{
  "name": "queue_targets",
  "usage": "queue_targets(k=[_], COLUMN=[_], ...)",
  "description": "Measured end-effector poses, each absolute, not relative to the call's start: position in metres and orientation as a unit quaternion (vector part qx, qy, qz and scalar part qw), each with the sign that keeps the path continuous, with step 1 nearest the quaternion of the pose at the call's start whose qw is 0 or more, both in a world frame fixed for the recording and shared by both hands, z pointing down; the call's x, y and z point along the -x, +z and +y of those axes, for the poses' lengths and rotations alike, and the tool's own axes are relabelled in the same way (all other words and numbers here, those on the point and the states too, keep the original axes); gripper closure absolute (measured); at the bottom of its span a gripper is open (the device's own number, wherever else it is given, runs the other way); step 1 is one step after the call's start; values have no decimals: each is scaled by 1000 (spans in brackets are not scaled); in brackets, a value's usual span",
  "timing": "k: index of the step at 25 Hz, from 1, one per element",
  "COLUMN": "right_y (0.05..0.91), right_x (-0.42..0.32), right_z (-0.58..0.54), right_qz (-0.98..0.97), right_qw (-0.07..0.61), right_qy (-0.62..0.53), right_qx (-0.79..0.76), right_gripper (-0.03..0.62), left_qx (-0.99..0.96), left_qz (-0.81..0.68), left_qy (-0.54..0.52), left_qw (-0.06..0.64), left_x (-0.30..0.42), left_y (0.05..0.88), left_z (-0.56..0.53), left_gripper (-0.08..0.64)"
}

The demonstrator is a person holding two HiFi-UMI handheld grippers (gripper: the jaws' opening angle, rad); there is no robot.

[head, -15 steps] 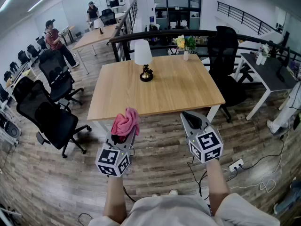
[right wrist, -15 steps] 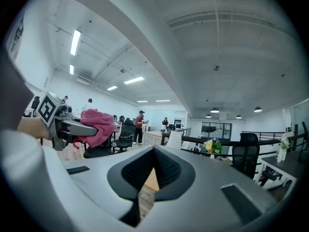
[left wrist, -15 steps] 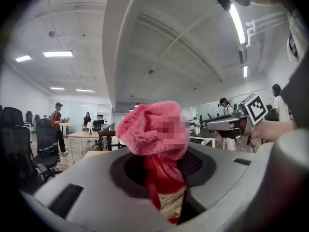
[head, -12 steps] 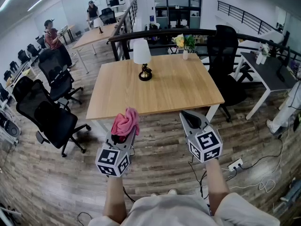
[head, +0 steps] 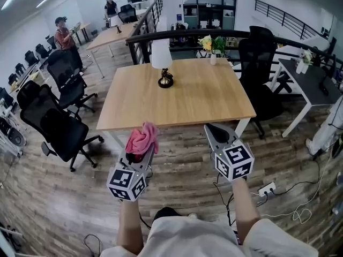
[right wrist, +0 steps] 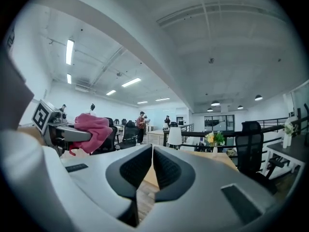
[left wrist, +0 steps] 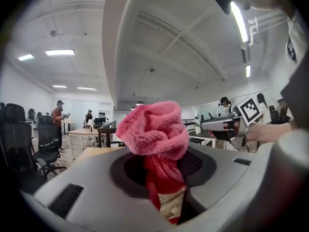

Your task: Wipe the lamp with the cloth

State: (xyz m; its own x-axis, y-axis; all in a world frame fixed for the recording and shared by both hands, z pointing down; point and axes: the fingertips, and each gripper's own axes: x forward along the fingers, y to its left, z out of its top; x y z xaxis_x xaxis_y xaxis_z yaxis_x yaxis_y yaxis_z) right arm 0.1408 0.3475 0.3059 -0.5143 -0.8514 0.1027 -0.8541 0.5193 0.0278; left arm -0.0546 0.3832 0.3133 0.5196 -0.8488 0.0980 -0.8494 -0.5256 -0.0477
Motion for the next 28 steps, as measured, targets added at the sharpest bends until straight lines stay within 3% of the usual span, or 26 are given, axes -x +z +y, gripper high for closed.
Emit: queue_targets(k=[12,28], right_y=[329,335], right_x=[-134,-86], right_z=[299,88], right_qz=[-879,-885], right_qw=[52,61], right_qy=[48,25], right_qx=[-471,-461], right_gripper=[559,561], left_qx=[-874,-877], left_qz=[-483,-479], left_qy=[54,47], left_qw=[12,13], left_x=[54,105], left_y=[331,334], left_z=[335,112], left_gripper=[388,388])
